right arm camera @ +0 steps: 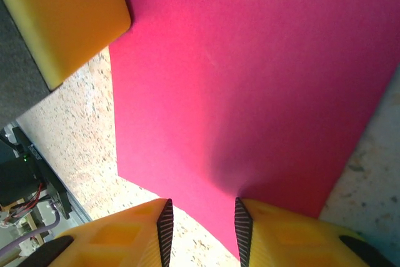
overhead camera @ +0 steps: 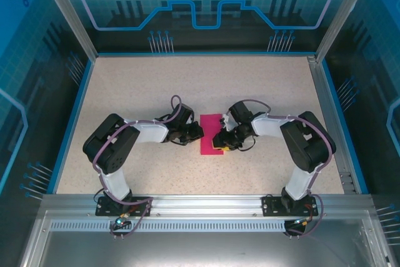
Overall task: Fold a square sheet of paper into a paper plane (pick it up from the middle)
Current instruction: First fold in half a square sheet of paper at the center of the table.
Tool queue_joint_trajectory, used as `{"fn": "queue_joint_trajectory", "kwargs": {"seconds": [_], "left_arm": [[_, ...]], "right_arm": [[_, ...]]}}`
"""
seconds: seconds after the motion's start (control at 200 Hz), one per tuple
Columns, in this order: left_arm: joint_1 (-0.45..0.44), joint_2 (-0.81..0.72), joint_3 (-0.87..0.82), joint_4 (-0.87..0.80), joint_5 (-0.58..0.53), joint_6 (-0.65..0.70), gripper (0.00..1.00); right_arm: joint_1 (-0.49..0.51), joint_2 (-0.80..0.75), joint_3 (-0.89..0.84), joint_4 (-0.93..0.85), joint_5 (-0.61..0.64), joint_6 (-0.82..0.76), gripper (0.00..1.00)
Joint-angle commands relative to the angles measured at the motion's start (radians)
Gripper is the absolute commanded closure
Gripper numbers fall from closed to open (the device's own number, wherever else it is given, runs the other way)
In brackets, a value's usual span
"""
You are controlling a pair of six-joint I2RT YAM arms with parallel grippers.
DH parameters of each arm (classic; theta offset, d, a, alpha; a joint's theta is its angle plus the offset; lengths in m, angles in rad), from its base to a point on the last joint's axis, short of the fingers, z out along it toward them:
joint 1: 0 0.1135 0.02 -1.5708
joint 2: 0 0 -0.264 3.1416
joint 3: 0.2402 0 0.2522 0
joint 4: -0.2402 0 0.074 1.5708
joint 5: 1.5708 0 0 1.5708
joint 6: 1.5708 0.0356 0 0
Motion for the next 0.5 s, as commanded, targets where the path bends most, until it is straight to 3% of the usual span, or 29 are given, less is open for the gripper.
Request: {"fn": "queue_joint_trajectory", "kwargs": {"seconds": [0.0,0.285,0.495], "left_arm": [[-0.022,0.016,-0.043,-0.125,-0.015,-0.003,0.85],[-0.027,0.018,-0.041,-0.133,-0.021,-0.003,0.86],[-0.026,0.014,-0.037,-0.144,-0.027,0.001,0.86]], "right_arm": [[0.021,-0.045,-0.039,-0.018,-0.022,0.003,0.65],[0.024,-0.012,-0.094,-0.033,0.004,-0.017,0.65],[0.033,-0.099,-0.099,-0.046,-0.019,-0.016,0.65]]}}
